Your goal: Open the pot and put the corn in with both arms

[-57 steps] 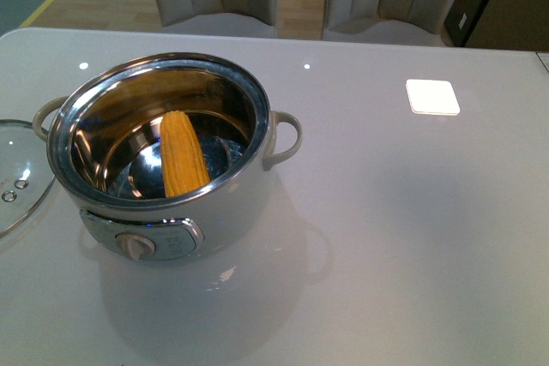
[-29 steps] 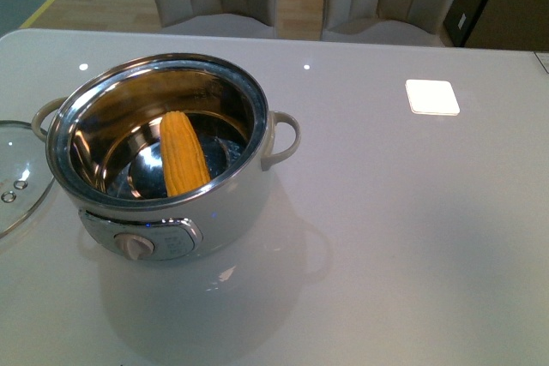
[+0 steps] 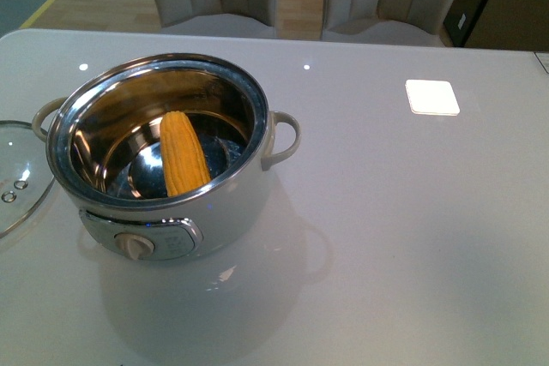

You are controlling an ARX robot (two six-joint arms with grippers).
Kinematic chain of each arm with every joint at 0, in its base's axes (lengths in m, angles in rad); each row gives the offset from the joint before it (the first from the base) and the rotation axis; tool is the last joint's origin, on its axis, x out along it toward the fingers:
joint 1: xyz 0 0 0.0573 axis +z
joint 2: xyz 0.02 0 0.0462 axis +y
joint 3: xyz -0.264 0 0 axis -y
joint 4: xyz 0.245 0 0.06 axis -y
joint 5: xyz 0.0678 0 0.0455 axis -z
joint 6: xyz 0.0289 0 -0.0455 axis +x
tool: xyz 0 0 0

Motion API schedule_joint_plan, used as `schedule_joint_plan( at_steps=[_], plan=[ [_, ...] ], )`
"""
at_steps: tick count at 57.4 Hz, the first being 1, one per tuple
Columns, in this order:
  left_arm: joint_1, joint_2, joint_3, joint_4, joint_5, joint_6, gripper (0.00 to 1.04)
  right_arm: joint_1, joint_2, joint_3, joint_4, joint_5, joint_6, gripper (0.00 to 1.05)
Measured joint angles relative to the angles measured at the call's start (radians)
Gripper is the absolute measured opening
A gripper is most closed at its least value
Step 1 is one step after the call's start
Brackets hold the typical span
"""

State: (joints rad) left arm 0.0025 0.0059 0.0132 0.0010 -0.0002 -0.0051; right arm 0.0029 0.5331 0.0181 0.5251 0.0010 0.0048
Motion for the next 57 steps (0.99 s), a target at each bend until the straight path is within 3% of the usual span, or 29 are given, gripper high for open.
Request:
schedule_joint_plan(
  at_steps=[52, 57],
  plan=[
    [0.0, 0.0, 0.0, 0.0, 0.0, 0.0, 0.98, 0.0, -0.354, 0.0, -0.346, 0.0, 0.0, 0.02],
    [0.0, 0.0, 0.0, 0.0, 0.0, 0.0, 0.98, -0.001, -0.46, 0.0, -0.486, -0.001, 0.0, 0.02]
  ],
)
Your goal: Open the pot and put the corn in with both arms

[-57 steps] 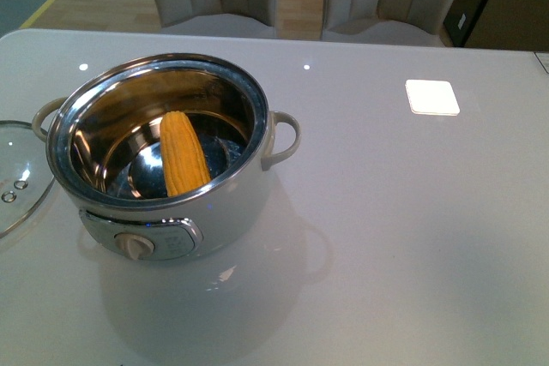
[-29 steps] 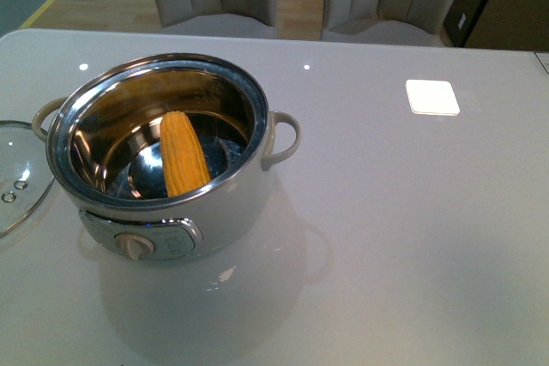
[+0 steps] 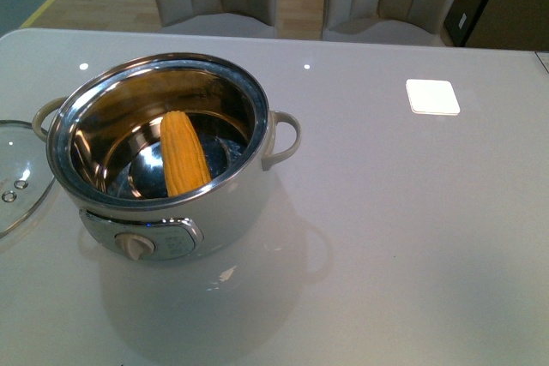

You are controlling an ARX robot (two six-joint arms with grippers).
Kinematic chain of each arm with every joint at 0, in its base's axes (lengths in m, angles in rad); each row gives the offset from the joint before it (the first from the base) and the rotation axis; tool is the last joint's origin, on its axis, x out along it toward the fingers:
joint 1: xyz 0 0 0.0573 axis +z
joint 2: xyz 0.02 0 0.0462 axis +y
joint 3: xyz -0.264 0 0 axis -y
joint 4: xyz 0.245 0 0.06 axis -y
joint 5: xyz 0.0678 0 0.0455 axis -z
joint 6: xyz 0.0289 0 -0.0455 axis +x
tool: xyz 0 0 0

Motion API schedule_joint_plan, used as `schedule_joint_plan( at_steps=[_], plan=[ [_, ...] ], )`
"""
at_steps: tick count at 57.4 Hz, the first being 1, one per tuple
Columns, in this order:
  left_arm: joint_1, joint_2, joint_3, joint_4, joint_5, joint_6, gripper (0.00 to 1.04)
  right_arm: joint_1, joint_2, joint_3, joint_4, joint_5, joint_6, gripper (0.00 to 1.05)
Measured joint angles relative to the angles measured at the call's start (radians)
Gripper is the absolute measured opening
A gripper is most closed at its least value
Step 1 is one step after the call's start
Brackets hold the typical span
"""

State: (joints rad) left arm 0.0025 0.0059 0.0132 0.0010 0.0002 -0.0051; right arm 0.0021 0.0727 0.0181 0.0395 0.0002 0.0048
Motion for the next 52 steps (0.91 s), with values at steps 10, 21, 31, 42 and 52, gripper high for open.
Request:
schedule_joint_plan(
  at_steps=[10, 21, 31, 42, 52],
  plan=[
    [0.0, 0.0, 0.0, 0.0, 0.0, 0.0, 0.98, 0.0, -0.064, 0.0, -0.036, 0.002, 0.0, 0.02],
    [0.0, 0.0, 0.0, 0.0, 0.0, 0.0, 0.98, 0.0, -0.066, 0.0, -0.038, 0.002, 0.0, 0.02],
    [0.0, 0.0, 0.0, 0.0, 0.0, 0.0, 0.98, 0.0, -0.066, 0.0, -0.038, 0.002, -0.002, 0.26],
    [0.0, 0.0, 0.0, 0.0, 0.0, 0.0, 0.98, 0.0, -0.066, 0.0, -0.038, 0.002, -0.002, 0.59],
    [0.0, 0.0, 0.0, 0.0, 0.0, 0.0, 0.98, 0.0, -0.066, 0.0, -0.038, 0.002, -0.002, 0.88]
  ],
)
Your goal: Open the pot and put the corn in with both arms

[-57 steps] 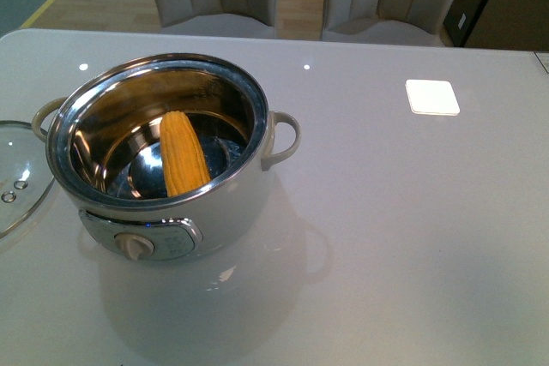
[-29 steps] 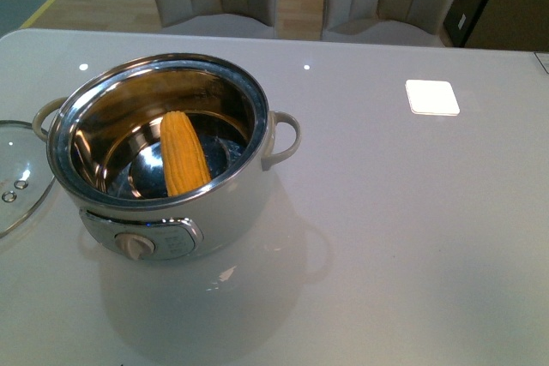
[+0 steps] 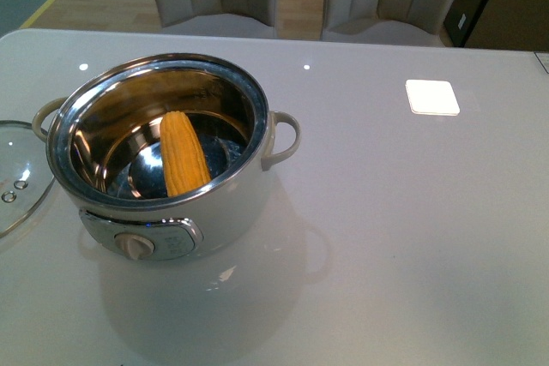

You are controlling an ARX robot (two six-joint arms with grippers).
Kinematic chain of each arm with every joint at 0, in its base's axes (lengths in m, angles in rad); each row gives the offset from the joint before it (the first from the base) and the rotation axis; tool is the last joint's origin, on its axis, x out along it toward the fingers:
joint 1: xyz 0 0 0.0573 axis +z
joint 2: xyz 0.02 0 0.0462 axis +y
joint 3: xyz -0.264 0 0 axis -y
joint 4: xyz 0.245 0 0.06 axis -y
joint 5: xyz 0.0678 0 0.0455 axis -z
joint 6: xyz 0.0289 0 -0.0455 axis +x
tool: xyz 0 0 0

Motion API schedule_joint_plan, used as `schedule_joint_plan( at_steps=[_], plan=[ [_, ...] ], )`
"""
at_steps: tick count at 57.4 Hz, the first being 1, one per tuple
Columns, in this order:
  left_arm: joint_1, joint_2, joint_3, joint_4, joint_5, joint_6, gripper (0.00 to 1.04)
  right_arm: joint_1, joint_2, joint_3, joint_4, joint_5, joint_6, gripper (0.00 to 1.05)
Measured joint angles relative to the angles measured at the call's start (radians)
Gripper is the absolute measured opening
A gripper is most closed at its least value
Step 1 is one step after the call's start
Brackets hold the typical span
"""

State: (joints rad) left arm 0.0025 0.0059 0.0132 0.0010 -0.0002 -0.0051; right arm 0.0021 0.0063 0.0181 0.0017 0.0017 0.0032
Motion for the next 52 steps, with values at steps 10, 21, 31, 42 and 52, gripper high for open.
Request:
schedule_joint_plan(
  at_steps=[10, 21, 31, 42, 52],
  plan=[
    [0.0, 0.0, 0.0, 0.0, 0.0, 0.0, 0.98, 0.0, 0.0, 0.0, 0.0, 0.0, 0.0, 0.96],
    [0.0, 0.0, 0.0, 0.0, 0.0, 0.0, 0.98, 0.0, 0.0, 0.0, 0.0, 0.0, 0.0, 0.96],
    [0.0, 0.0, 0.0, 0.0, 0.0, 0.0, 0.98, 0.0, 0.0, 0.0, 0.0, 0.0, 0.0, 0.96],
    [0.0, 0.0, 0.0, 0.0, 0.0, 0.0, 0.98, 0.0, 0.0, 0.0, 0.0, 0.0, 0.0, 0.96],
    [0.0, 0.0, 0.0, 0.0, 0.0, 0.0, 0.98, 0.0, 0.0, 0.0, 0.0, 0.0, 0.0, 0.96]
  ],
)
